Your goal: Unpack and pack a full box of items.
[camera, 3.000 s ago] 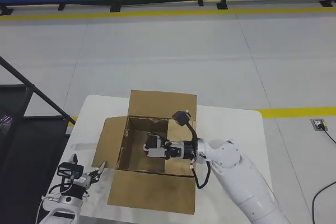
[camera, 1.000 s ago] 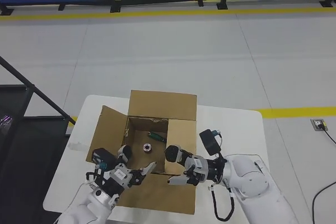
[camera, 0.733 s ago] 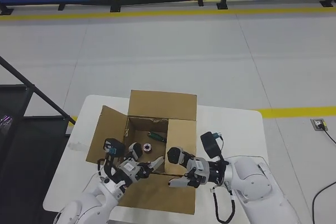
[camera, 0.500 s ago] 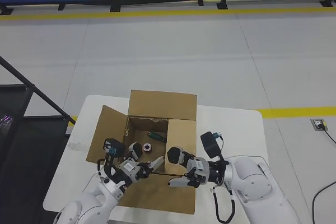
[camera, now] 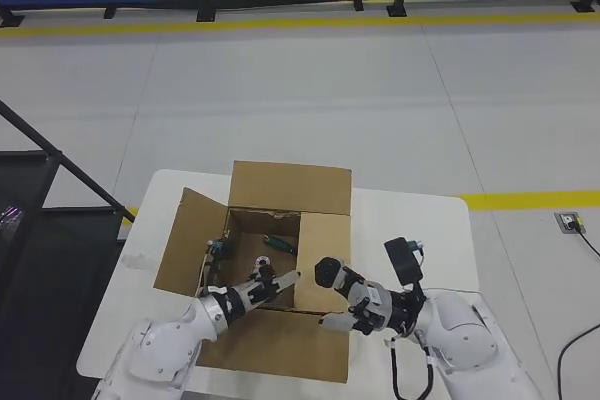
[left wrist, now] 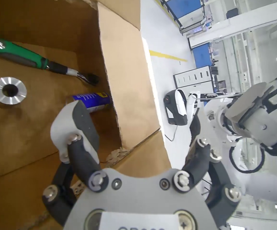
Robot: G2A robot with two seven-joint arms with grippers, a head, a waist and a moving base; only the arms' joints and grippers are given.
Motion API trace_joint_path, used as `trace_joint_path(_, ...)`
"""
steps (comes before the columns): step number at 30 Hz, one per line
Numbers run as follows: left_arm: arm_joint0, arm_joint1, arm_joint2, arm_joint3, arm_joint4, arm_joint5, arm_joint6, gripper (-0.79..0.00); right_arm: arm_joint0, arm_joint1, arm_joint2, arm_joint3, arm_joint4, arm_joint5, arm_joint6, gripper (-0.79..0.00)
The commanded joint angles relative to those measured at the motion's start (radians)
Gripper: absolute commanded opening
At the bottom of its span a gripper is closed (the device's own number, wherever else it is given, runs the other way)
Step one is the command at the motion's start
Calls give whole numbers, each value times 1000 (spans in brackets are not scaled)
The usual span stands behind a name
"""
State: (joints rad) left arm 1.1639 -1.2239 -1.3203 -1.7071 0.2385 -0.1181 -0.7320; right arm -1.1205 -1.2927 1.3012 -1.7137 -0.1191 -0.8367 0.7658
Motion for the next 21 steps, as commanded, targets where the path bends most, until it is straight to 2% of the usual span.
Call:
trace_joint_path(1,-29,-2,21,34,-9,16,-18,0,-21,5,13,-5,2,-7,-6,0)
trace_joint_path(13,-161,-27,159,205,-87,16,-36,0,-85,31,53,-7,24,-50,-34,0)
trace_joint_path(21,-184,-33,181,211,-114,-10,-12,0,-89,44,51,-5,31,-58,-48,0)
